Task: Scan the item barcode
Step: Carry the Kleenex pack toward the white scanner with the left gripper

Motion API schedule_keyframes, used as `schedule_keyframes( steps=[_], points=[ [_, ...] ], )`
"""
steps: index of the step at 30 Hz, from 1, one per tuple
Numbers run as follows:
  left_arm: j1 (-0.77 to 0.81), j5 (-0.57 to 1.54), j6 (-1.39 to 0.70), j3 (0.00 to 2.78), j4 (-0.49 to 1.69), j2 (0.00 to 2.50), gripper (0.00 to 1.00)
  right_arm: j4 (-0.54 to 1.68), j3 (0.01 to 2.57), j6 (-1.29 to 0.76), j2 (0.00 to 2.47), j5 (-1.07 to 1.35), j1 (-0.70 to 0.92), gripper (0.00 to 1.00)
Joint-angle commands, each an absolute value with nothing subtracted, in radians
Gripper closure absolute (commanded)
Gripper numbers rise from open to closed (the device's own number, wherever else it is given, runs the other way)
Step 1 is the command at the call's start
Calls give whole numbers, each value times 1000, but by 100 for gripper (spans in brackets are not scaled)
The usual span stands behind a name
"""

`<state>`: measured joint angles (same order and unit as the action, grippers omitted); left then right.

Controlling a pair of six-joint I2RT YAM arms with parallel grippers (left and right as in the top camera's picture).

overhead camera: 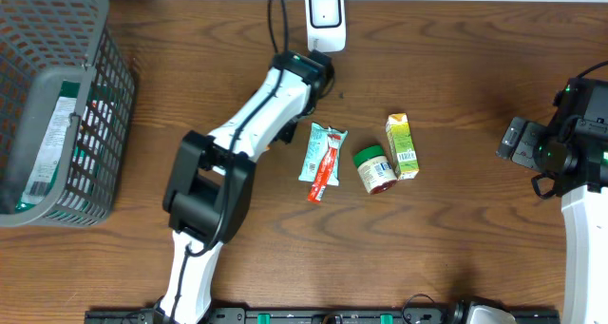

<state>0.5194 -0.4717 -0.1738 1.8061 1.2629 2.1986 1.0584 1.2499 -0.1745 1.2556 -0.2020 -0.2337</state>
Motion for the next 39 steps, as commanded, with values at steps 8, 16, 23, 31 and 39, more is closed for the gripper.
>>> schedule_keyframes(
  steps=[8,16,23,31,39],
  points=[
    [576,-508,-157,1801,1219,2236,90,1060,1256,-167,1250,-208,-238,1],
    [609,-445,-170,1795,1198,2236,90,1060,1256,-167,1250,-208,-238,1],
    [633,-446,-168,1767,1158,2240,91,1060,1256,-167,1250,-208,-238,1],
    [643,-429,-169,1767,1157,2241,83,1060,1256,-167,1250,-208,-238,1],
    [643,-426,-170,1767,1157,2241,65,1060,1256,-167,1250,-208,-238,1]
  ],
)
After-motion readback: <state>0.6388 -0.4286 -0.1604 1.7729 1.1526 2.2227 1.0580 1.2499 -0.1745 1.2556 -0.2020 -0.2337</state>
